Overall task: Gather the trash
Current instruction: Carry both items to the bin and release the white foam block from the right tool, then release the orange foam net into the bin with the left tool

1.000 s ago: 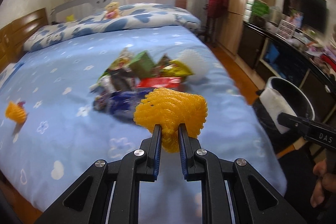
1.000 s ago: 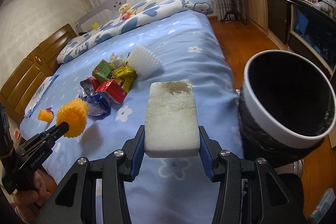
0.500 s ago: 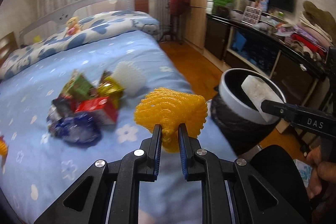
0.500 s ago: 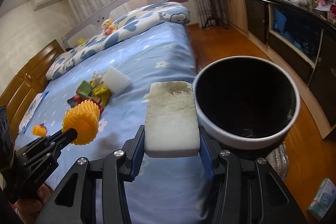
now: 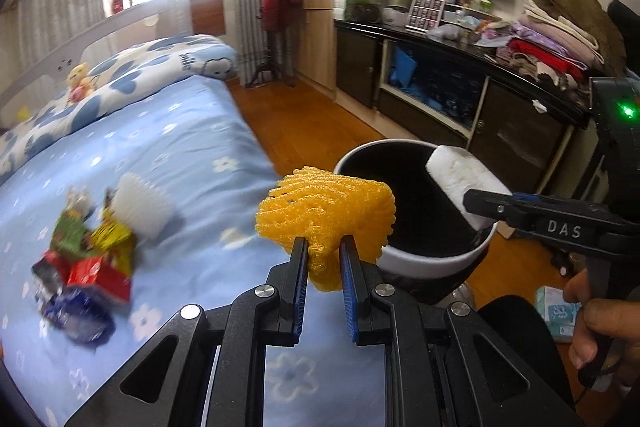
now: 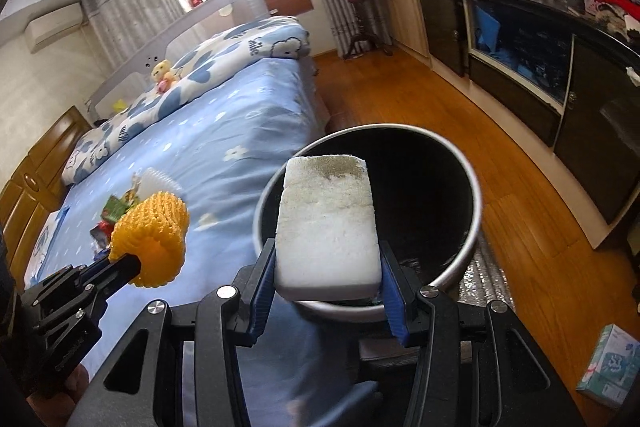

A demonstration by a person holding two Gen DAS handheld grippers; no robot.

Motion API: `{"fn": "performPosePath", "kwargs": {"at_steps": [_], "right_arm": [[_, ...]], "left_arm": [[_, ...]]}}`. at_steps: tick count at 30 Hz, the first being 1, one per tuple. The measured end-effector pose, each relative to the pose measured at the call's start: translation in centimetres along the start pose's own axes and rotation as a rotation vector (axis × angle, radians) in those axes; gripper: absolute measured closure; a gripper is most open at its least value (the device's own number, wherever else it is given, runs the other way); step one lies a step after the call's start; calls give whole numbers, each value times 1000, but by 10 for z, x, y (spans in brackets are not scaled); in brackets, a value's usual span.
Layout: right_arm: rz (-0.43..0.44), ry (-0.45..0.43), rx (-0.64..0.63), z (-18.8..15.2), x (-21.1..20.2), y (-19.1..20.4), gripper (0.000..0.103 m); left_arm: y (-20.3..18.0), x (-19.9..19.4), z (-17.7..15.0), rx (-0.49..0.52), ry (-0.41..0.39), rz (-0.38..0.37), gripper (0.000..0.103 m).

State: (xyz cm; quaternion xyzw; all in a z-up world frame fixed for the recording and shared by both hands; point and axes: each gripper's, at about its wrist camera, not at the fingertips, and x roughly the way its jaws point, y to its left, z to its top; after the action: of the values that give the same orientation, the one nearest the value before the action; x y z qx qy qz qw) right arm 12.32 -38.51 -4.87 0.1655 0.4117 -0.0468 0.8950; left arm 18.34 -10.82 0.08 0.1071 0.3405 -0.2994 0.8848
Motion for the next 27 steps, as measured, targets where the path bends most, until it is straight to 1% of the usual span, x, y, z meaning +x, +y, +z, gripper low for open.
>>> {"fn": "performPosePath", "kwargs": {"at_steps": [4, 13, 19, 20, 21, 22, 24, 25, 26, 27], "right_arm": [[2, 12, 5, 6, 3, -13, 55], [1, 32, 12, 17, 15, -29, 55], [-8, 48, 26, 21, 22, -40, 54], [-10, 50, 28, 21, 23, -41, 52], [-15, 52, 30, 21, 24, -42, 52], [-11, 55, 36, 21, 25, -43, 52], [-13, 66, 45, 22, 28, -45, 51], [-18, 68, 49, 22, 29, -46, 49], [-19, 69, 51, 23, 29, -47, 44], [-17, 69, 56, 23, 29, -48, 40]], "left_arm": [[4, 15, 12, 4, 14, -30, 88], [3, 49, 34, 40, 41, -64, 86], [-2, 67, 42, 49, 67, -75, 82], [-1, 69, 43, 53, 70, -76, 80], [-1, 71, 44, 54, 73, -76, 78], [-1, 72, 45, 53, 74, -77, 71], [-3, 72, 47, 47, 76, -71, 46], [-4, 71, 47, 40, 67, -71, 42], [-5, 69, 47, 36, 60, -66, 39], [-3, 67, 47, 30, 59, -63, 39]]}}
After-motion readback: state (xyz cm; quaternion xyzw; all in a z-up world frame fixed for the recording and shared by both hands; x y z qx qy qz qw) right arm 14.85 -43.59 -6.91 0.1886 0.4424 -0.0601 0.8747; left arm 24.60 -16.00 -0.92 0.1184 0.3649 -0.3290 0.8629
